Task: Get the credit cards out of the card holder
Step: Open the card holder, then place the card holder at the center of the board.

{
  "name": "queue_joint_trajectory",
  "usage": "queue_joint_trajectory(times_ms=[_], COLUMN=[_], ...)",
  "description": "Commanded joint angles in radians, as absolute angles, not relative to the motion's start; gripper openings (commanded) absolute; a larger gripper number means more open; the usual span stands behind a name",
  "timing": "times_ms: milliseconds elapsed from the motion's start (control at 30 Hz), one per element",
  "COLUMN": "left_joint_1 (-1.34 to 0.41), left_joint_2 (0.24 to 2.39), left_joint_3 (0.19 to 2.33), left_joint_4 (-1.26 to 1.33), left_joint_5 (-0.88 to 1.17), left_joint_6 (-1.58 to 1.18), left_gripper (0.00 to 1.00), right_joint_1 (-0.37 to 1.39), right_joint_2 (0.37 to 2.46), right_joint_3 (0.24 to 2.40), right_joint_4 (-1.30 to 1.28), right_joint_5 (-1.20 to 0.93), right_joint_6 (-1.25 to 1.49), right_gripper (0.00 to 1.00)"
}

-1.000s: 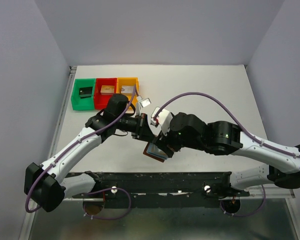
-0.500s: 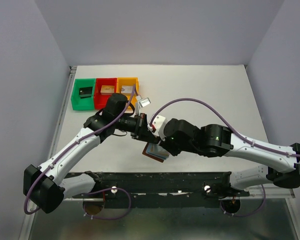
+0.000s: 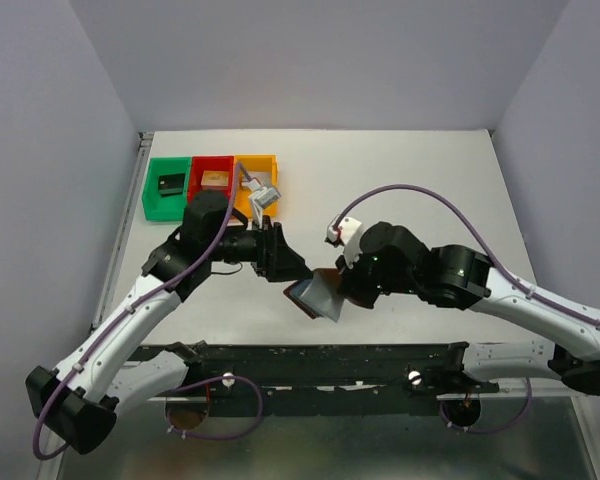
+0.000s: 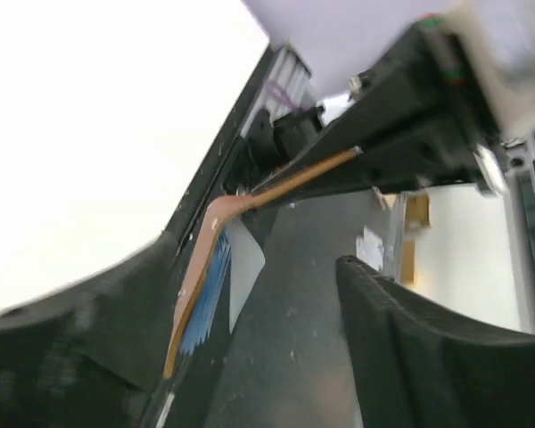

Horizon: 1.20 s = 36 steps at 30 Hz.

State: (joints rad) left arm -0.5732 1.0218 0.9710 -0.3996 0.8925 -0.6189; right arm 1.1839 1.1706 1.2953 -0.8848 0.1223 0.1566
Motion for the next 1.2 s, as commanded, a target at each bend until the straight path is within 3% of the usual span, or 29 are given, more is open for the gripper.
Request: queue_joint_trajectory(times_ms=[0, 267, 733, 1167], left_joint_1=[-0.531, -0.522, -0.514, -0.512], left_joint_2=[0.859, 0.608, 0.368, 0.445], left_joint_3=[0.876, 0.580, 0.437, 0.430], left_joint_4=[-0.151, 0.300, 0.423, 0.577], left_joint_5=[0.769, 0.651, 0.663, 0.834], left_joint_6=[-0.652, -0.758, -0.725, -0.828], left_gripper=[0.96, 0.99, 0.99, 0.98], right_joint_1=[1.077, 0.960, 0.910, 0.877], right_joint_2=[1.040, 0.898, 0.815, 0.804], right_joint_3=[1.192, 1.054, 0.934, 0.884], right_joint_4=[-0.727, -0.534, -0.281, -0.144], right_joint_5=[-0.145, -0.402, -0.561, -0.594], right_joint_6=[0.253, 0.365, 0.502, 0.586], right_gripper=[0.00, 0.00, 0.00, 0.00])
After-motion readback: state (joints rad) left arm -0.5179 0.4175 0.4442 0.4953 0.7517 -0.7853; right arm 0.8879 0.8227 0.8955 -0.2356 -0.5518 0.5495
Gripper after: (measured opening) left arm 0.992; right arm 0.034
